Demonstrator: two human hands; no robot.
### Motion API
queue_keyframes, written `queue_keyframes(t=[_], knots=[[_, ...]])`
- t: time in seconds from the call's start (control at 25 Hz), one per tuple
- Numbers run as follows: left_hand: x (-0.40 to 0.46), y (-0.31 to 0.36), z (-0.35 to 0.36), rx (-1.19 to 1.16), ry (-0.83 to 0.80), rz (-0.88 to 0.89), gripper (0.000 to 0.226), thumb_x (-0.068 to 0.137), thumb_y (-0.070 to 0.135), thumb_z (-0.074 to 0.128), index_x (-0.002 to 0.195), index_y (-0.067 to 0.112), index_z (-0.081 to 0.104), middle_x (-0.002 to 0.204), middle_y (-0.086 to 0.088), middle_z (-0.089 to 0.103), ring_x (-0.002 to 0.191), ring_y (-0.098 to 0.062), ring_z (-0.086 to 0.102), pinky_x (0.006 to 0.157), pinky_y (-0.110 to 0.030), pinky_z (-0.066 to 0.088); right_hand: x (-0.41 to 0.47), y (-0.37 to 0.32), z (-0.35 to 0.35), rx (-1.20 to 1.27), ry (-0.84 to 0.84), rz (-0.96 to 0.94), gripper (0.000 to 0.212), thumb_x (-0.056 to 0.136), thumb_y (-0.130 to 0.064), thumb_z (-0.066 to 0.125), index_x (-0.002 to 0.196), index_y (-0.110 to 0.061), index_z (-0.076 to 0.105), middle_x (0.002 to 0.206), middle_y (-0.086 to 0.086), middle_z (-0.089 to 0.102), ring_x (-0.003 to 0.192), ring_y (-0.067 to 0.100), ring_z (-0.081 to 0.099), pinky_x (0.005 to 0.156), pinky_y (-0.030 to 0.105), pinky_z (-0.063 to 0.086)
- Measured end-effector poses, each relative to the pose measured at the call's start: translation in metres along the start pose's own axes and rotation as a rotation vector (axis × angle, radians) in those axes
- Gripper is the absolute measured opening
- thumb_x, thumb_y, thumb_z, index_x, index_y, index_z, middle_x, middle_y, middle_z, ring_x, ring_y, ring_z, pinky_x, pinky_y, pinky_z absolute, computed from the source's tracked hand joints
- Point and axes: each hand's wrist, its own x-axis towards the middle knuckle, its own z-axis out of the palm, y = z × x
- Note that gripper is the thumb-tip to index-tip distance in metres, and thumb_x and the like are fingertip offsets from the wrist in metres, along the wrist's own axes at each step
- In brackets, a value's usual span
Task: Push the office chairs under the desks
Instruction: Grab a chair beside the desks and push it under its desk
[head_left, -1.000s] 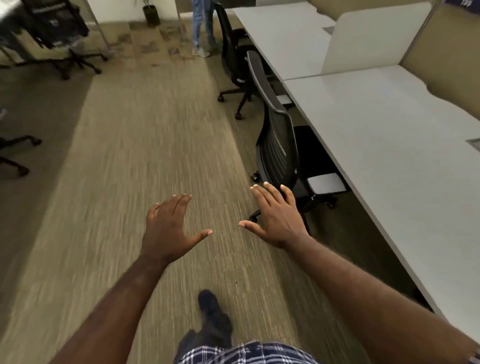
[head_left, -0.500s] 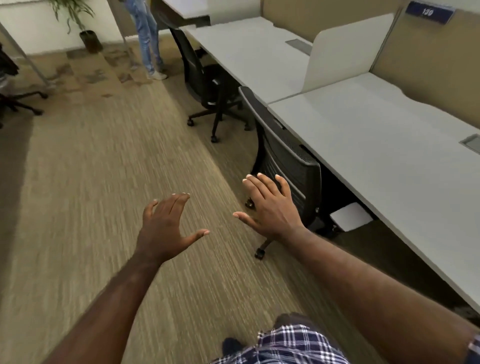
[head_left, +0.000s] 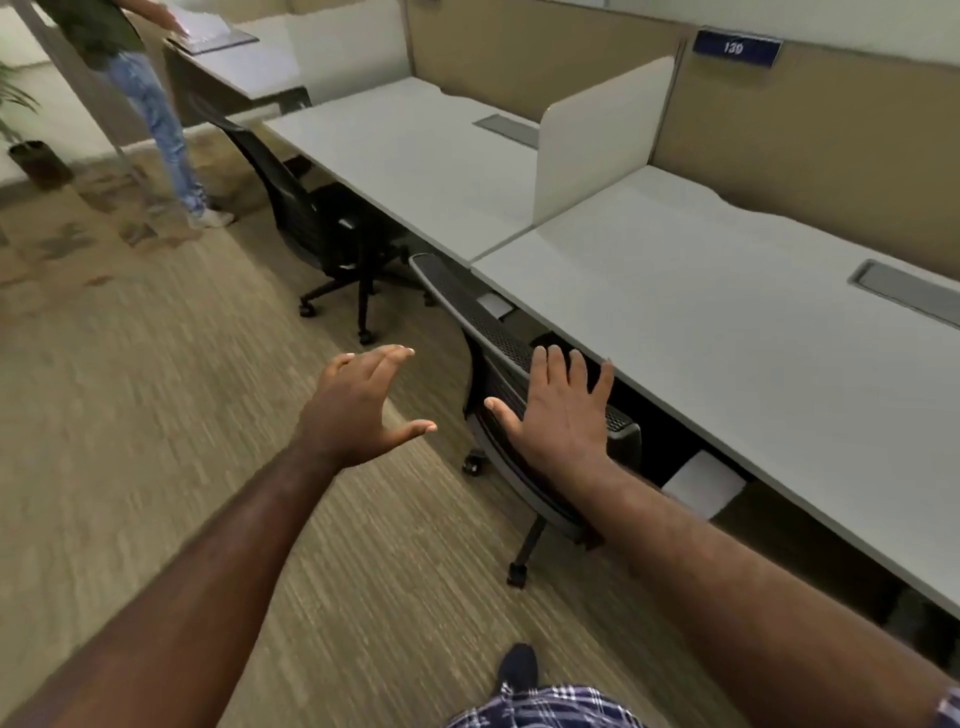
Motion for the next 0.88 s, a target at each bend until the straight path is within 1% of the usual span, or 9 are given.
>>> queue_keyframes(t=[0.12, 0.24, 0.4, 0.48, 0.56, 0.64, 0.72, 0.8, 0.88], knots=[[0.044, -0.016, 0.008, -0.004, -0.038, 0.075, 0.097, 0.074, 0.08, 0.049, 0.143, 0.011, 0.045, 0.143, -0.007, 0.052, 0.131, -0.021, 0.048, 0.106, -0.046, 0.035, 0.011, 0.001, 0.0, 0.004, -0.044, 0.083, 0.102, 0.084, -0.082, 0.006, 0.153, -0.008, 0.02, 0.155, 0.014, 0.033, 0.14, 0.036, 0.031, 0.115, 0.061, 0.015], [0.08, -0.026, 0.018, 0.014, -0.069, 0.159, 0.098, 0.075, 0.08, 0.045, 0.147, 0.013, 0.041, 0.152, -0.006, 0.042, 0.14, -0.023, 0.037, 0.11, -0.049, 0.032, 0.012, -0.001, 0.0, 0.004, -0.028, 0.136, 0.1, 0.084, -0.082, 0.007, 0.143, -0.007, 0.037, 0.136, 0.014, 0.051, 0.121, 0.034, 0.049, 0.101, 0.052, 0.037], [0.131, -0.037, 0.033, 0.044, -0.092, 0.326, 0.094, 0.079, 0.078, 0.042, 0.148, 0.015, 0.041, 0.157, -0.003, 0.035, 0.147, -0.024, 0.026, 0.116, -0.051, 0.022, 0.017, -0.001, 0.001, 0.016, -0.023, 0.265, 0.095, 0.082, -0.085, 0.011, 0.12, -0.009, 0.053, 0.112, 0.012, 0.059, 0.101, 0.031, 0.055, 0.081, 0.044, 0.043], [0.153, -0.043, 0.042, 0.051, -0.154, 0.413, 0.091, 0.08, 0.079, 0.039, 0.144, 0.014, 0.047, 0.152, -0.005, 0.043, 0.144, -0.024, 0.031, 0.118, -0.05, 0.02, 0.019, 0.001, 0.001, -0.002, -0.032, 0.308, 0.099, 0.078, -0.09, 0.012, 0.115, -0.009, 0.057, 0.109, 0.012, 0.058, 0.098, 0.03, 0.054, 0.077, 0.043, 0.044], [0.175, -0.052, 0.05, 0.002, -0.209, 0.466, 0.091, 0.079, 0.082, 0.039, 0.139, 0.014, 0.052, 0.143, -0.007, 0.053, 0.136, -0.026, 0.042, 0.116, -0.049, 0.025, 0.021, 0.003, -0.001, -0.005, -0.024, 0.362, 0.101, 0.075, -0.093, 0.017, 0.109, -0.008, 0.06, 0.105, 0.012, 0.057, 0.095, 0.03, 0.054, 0.074, 0.042, 0.045], [0.201, -0.058, 0.054, -0.051, -0.285, 0.517, 0.094, 0.072, 0.087, 0.044, 0.132, 0.015, 0.058, 0.131, -0.008, 0.06, 0.121, -0.028, 0.052, 0.108, -0.045, 0.036, 0.022, 0.003, -0.002, -0.007, -0.007, 0.393, 0.101, 0.072, -0.096, 0.019, 0.104, -0.009, 0.06, 0.102, 0.012, 0.058, 0.092, 0.029, 0.054, 0.072, 0.042, 0.045], [0.225, -0.059, 0.058, -0.022, -0.346, 0.613, 0.097, 0.063, 0.092, 0.042, 0.119, 0.016, 0.063, 0.114, -0.007, 0.064, 0.105, -0.029, 0.059, 0.093, -0.041, 0.045, 0.021, 0.001, 0.0, -0.012, -0.005, 0.411, 0.101, 0.069, -0.097, 0.018, 0.099, -0.01, 0.06, 0.098, 0.011, 0.059, 0.087, 0.027, 0.053, 0.07, 0.041, 0.044], [0.24, -0.058, 0.063, -0.014, -0.339, 0.697, 0.097, 0.058, 0.099, 0.035, 0.103, 0.018, 0.064, 0.098, -0.003, 0.063, 0.091, -0.027, 0.06, 0.078, -0.04, 0.048, 0.019, 0.001, -0.001, -0.009, -0.006, 0.436, 0.101, 0.067, -0.098, 0.014, 0.094, -0.012, 0.058, 0.094, 0.009, 0.058, 0.082, 0.024, 0.05, 0.067, 0.039, 0.041], [0.251, -0.054, 0.067, -0.048, -0.297, 0.746, 0.093, 0.056, 0.101, 0.034, 0.092, 0.02, 0.062, 0.09, -0.001, 0.061, 0.085, -0.026, 0.06, 0.07, -0.037, 0.047, 0.019, 0.003, -0.003, -0.012, -0.002, 0.473, 0.098, 0.066, -0.099, 0.013, 0.09, -0.014, 0.056, 0.09, 0.006, 0.057, 0.077, 0.02, 0.044, 0.064, 0.036, 0.037]])
